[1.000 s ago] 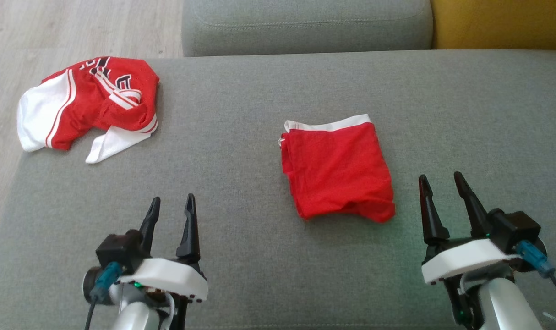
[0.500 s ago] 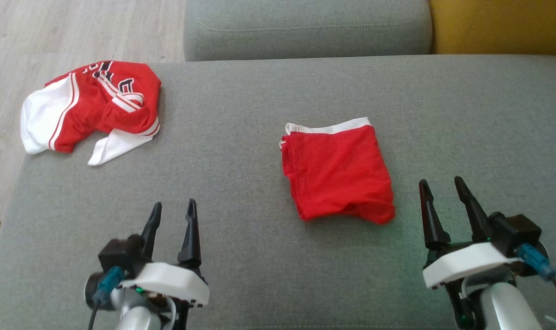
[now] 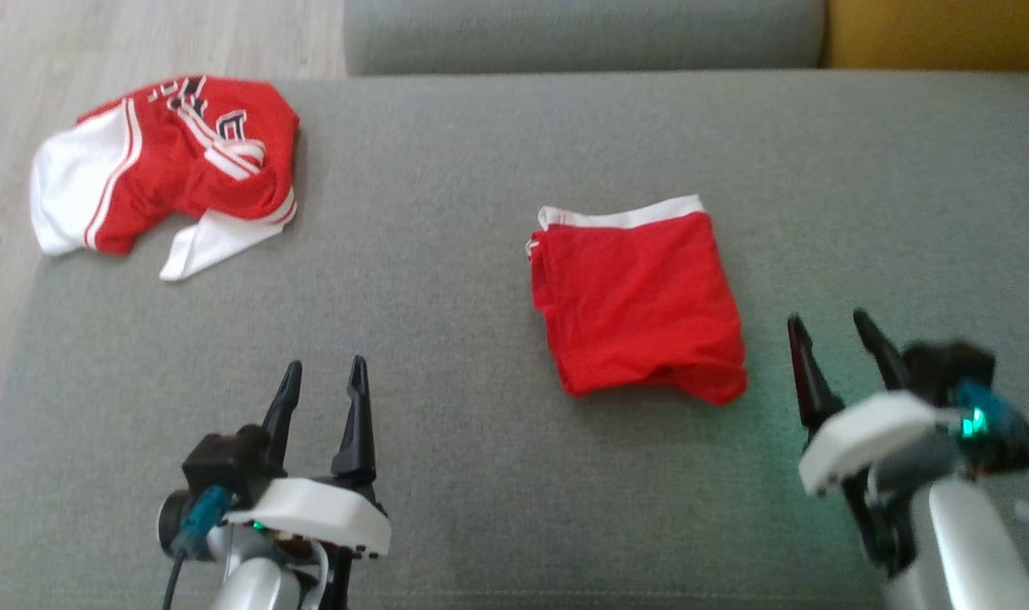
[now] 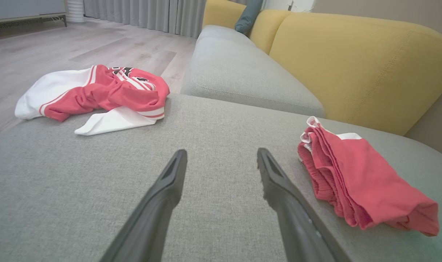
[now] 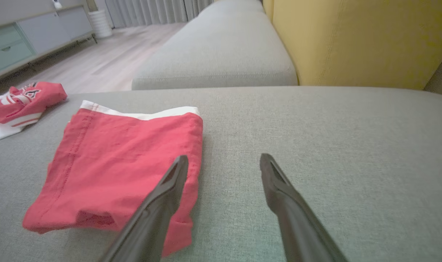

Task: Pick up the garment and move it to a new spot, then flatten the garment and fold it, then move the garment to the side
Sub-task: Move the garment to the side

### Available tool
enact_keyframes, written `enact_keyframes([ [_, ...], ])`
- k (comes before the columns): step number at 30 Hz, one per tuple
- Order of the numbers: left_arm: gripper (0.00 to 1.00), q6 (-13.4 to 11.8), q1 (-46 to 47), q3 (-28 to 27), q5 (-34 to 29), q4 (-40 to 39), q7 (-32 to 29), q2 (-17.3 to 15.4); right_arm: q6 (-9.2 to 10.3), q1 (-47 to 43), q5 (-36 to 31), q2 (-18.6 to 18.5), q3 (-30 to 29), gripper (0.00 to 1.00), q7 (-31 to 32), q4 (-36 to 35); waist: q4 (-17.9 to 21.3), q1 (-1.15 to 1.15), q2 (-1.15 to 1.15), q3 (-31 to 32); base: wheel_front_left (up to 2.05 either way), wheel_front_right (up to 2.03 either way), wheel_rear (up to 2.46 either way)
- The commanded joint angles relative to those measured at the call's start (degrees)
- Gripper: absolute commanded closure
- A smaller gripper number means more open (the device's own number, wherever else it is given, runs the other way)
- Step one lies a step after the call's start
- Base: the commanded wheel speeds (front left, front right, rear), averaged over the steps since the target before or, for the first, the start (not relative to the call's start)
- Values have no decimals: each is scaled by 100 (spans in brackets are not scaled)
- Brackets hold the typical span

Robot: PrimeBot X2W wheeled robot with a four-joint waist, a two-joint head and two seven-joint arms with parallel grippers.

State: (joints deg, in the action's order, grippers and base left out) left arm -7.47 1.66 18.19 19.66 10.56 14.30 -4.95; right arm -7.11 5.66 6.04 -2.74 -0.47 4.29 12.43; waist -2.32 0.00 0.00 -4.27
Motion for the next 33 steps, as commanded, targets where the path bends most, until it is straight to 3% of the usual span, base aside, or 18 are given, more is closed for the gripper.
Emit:
enact_keyframes([
  [1,0,24,352,-172,-91,-257,70,20,-37,560,-81,-14,77,0,358,-147,-77,0,0,-224,0,0,0],
  [4,0,34,407,-153,-99,-310,70,39,-37,821,56,-49,85,0,724,-139,-119,0,0,-391,0,0,0],
  [14,0,72,804,-65,-163,-582,70,143,-37,2045,923,-947,757,0,2232,79,-319,0,0,-1332,0,0,0],
  [25,0,86,1000,-120,-192,-718,70,188,-37,2309,1983,-1684,1560,0,3283,9,-429,0,0,-1704,0,0,0],
  [26,0,83,1005,-129,-198,-724,70,190,-37,2316,2072,-1694,1574,21,3328,21,-423,0,0,-1720,0,0,0],
  [27,0,81,1011,-133,-203,-729,70,192,-37,2326,2139,-1707,1585,50,3363,38,-420,0,0,-1734,0,0,0],
  [29,0,81,1027,-133,-210,-738,70,195,-37,2352,2222,-1738,1612,71,3389,63,-410,0,0,-1756,0,0,0],
  [30,0,82,1036,-136,-211,-743,70,197,-37,2368,2254,-1750,1628,95,3388,74,-402,0,0,-1764,0,0,0],
  [31,0,79,1045,-139,-214,-751,70,198,-37,2387,2281,-1760,1645,100,3380,81,-388,0,0,-1774,0,0,0],
  [33,0,70,1074,-160,-239,-815,70,200,-37,2496,2231,-1815,1638,100,3236,71,-302,0,0,-1829,0,0,0],
])
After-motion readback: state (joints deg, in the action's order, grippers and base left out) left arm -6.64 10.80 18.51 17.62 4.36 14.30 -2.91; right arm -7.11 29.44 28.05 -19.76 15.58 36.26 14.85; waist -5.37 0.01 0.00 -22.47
